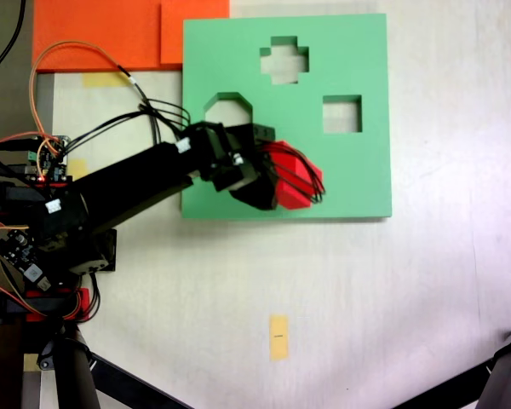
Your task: Put the cross columnar block into the corresponding hole
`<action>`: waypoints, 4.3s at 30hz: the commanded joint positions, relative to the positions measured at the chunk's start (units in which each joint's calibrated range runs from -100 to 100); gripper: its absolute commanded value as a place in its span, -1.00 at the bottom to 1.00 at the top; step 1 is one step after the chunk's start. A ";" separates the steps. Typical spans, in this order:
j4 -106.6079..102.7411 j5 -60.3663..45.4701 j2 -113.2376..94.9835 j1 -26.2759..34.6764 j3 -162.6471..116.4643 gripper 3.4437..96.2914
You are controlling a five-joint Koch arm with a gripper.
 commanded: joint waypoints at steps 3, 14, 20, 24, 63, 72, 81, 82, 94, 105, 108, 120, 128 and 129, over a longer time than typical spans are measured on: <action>0.71 3.66 -3.05 3.81 7.19 -0.14; 0.81 5.37 -2.91 6.25 8.79 -0.15; 3.60 6.45 -3.05 7.86 8.89 -0.15; 7.55 6.50 -3.05 8.45 8.79 -0.15; 30.95 15.19 7.42 14.90 9.29 -0.15; 31.14 16.56 10.77 14.26 9.29 -0.15; 31.43 18.12 13.57 13.33 9.19 -0.15; 31.43 18.12 13.85 13.19 9.09 -0.15; 31.52 18.12 16.64 12.80 8.89 -0.15; 35.28 18.02 21.67 13.04 8.99 -0.15; 35.86 17.88 22.09 13.28 8.99 -0.15; 35.76 15.48 23.48 14.36 8.29 -0.15; 35.28 15.43 23.48 15.04 7.09 -0.15; 35.28 15.43 23.76 15.04 7.09 -0.15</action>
